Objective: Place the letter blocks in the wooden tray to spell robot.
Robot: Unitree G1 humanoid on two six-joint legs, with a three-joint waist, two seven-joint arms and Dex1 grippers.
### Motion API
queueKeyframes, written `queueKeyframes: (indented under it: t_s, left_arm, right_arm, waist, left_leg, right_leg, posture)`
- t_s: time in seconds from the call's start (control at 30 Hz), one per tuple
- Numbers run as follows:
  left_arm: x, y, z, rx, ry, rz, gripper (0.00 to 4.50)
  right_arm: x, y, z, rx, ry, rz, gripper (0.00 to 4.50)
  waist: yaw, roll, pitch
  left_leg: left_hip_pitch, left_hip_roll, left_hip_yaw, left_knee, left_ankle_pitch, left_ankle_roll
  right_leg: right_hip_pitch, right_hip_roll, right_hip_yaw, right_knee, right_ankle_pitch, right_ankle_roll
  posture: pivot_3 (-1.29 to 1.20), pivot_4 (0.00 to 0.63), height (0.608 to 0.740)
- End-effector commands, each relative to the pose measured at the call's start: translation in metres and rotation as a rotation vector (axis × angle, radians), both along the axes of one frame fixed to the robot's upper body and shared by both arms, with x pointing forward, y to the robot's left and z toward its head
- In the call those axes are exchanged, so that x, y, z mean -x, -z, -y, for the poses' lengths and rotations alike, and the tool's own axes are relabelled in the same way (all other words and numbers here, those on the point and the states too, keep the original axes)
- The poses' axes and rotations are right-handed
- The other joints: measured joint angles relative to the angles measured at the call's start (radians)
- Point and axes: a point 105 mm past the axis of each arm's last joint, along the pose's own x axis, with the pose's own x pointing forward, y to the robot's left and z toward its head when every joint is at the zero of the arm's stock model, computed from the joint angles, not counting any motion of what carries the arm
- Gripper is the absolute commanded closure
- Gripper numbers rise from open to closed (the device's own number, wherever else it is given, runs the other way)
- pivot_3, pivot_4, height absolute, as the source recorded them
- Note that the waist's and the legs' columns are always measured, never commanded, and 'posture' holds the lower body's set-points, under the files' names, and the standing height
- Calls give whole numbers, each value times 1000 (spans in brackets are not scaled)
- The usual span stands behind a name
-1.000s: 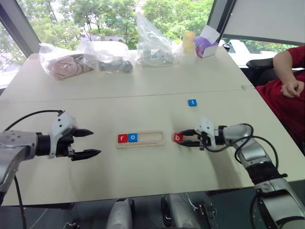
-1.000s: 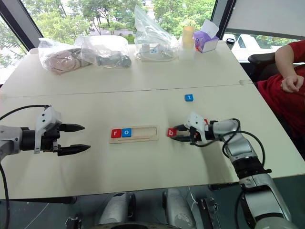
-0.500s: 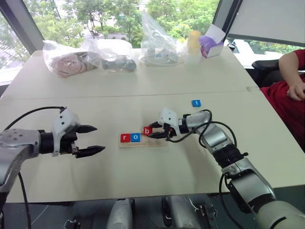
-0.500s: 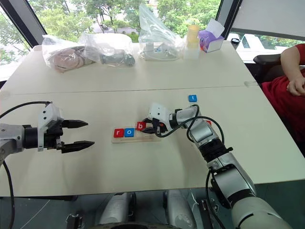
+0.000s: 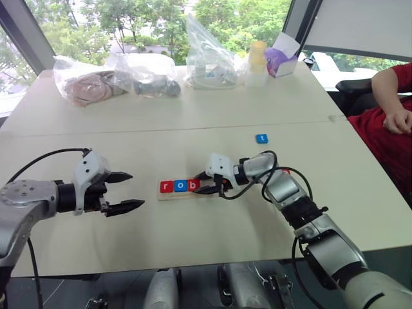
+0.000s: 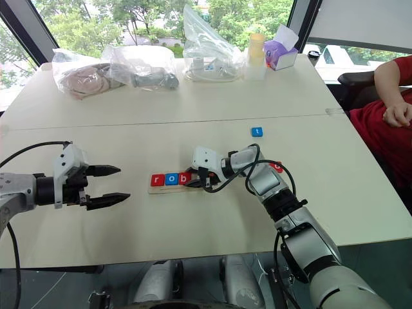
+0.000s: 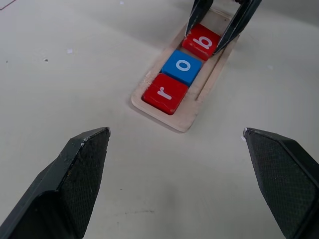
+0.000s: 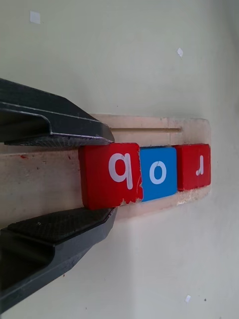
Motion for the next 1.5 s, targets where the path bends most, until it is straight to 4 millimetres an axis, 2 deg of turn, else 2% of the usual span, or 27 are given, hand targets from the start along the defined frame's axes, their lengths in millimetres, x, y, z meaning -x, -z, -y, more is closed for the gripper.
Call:
queueKeyframes:
  t_s: [0.03, 0.63, 0.7, 0.73, 0.83, 0.87, 1.0, 1.13, 1.27, 1.37, 1.5]
  left_arm:
    - [-2, -6, 0, -14, 4, 47, 0]
    - [-3, -1, -2, -37, -7, 56, 0]
    - [-3, -1, -2, -38, -6, 55, 0]
    - [-2, -1, -2, -37, -6, 55, 0]
    - [-2, 0, -2, -38, -8, 55, 0]
    - [-2, 0, -2, -37, -9, 55, 0]
    - [-1, 0, 1, -34, -7, 58, 0]
    - [1, -16, 18, 46, 20, 95, 0]
    - [6, -35, 39, 141, 59, 118, 0]
    - [4, -41, 55, 190, 84, 134, 0]
    - [-5, -38, 66, 218, 84, 142, 0]
  right_arm:
    - [0, -9, -8, -25, -13, 34, 3360]
    - [-4, -4, -14, -22, -9, 37, 3360]
    - [-3, -3, -13, -18, -18, 38, 2289]
    - [-2, -4, -12, -18, -18, 41, 1919]
    - [-2, -9, -11, -40, 1, 49, 238]
    - [-3, -13, -11, -53, 10, 54, 53]
    - [-5, -28, -6, -93, 46, 72, 53]
    - [-17, -65, 22, -232, 242, 64, 53]
    - [-23, -90, 76, -354, 574, 52, 53]
    - [-20, -89, 120, -410, 870, 39, 53]
    - [-3, -65, 150, -375, 1128, 33, 53]
  waist:
    - [0, 0, 0]
    - [-1, 0, 0]
    - [-1, 0, 0]
    - [-1, 0, 0]
    - [-1, 0, 0]
    - [0, 0, 0]
    - [0, 0, 0]
    - [7, 0, 0]
    - [22, 0, 0]
    - [28, 0, 0]
    - [26, 0, -1]
  left_leg:
    - [0, 0, 0, 0, 0, 0]
    - [0, 0, 0, 0, 0, 0]
    - [0, 0, 0, 0, 0, 0]
    - [0, 0, 0, 0, 0, 0]
    - [0, 0, 0, 0, 0, 0]
    - [0, 0, 0, 0, 0, 0]
    - [0, 0, 0, 0, 0, 0]
    - [0, 1, 0, 0, 0, 0]
    - [-1, 0, -1, 0, 0, 0]
    - [0, -1, -1, 0, 0, 0]
    - [0, -2, -2, 0, 0, 0]
  right_leg:
    - [0, 0, 0, 0, 0, 0]
    - [0, 0, 0, 0, 0, 0]
    - [0, 0, 0, 0, 0, 0]
    - [0, 0, 0, 0, 0, 0]
    - [0, 0, 0, 0, 0, 0]
    - [0, 0, 0, 0, 0, 0]
    - [0, 0, 0, 0, 0, 0]
    - [0, -1, 0, 0, 0, 0]
    - [0, -2, 0, 0, 0, 0]
    - [1, -1, 0, 0, 0, 0]
    - [1, 0, 0, 0, 0, 0]
  posture:
    - [0, 150, 740]
    - [0, 150, 740]
    - [0, 150, 740]
    - [0, 150, 740]
    - [0, 150, 740]
    - [0, 150, 740]
    - [0, 150, 740]
    - [0, 150, 740]
    - [0, 150, 740]
    - [0, 150, 740]
    - [0, 150, 740]
